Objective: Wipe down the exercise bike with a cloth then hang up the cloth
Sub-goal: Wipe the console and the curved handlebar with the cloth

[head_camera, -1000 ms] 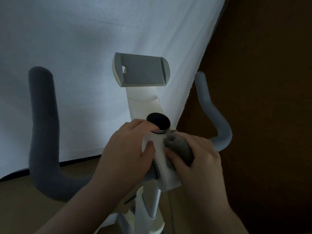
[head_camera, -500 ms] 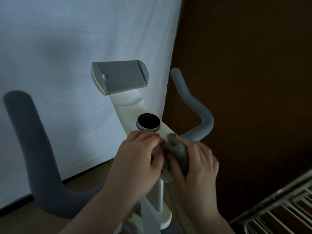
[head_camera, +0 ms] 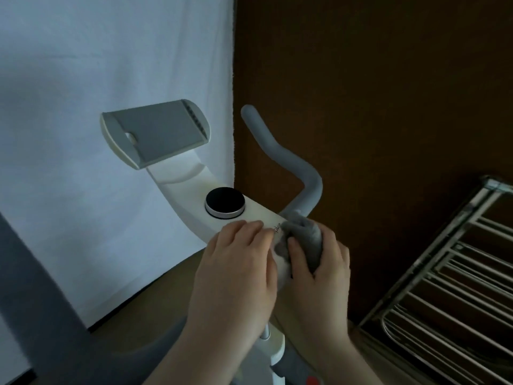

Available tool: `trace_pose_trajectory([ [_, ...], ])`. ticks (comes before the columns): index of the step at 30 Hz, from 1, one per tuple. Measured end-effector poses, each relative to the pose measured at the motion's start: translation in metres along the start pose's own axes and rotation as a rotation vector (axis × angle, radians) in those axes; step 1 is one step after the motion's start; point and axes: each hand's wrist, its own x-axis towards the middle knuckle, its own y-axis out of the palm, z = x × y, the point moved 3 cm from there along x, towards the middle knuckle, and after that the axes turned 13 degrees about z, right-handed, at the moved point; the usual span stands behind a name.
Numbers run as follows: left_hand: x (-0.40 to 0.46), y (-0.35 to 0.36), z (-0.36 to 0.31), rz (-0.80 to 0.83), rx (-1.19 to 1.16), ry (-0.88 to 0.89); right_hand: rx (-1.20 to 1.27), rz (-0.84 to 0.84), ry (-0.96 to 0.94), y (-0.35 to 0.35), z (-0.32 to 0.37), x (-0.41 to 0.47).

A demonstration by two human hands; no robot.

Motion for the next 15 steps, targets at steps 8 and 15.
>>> trace_pose_trajectory([
  [8,0.000,0.004,-0.001,-0.010,0.060,0.036,0.322,-0.123,0.128,0.018,0.001,-0.007],
  [15,0.003,0.003,-0.003,-0.026,0.066,0.013,0.290,-0.100,0.068,0.022,-0.002,-0.010],
])
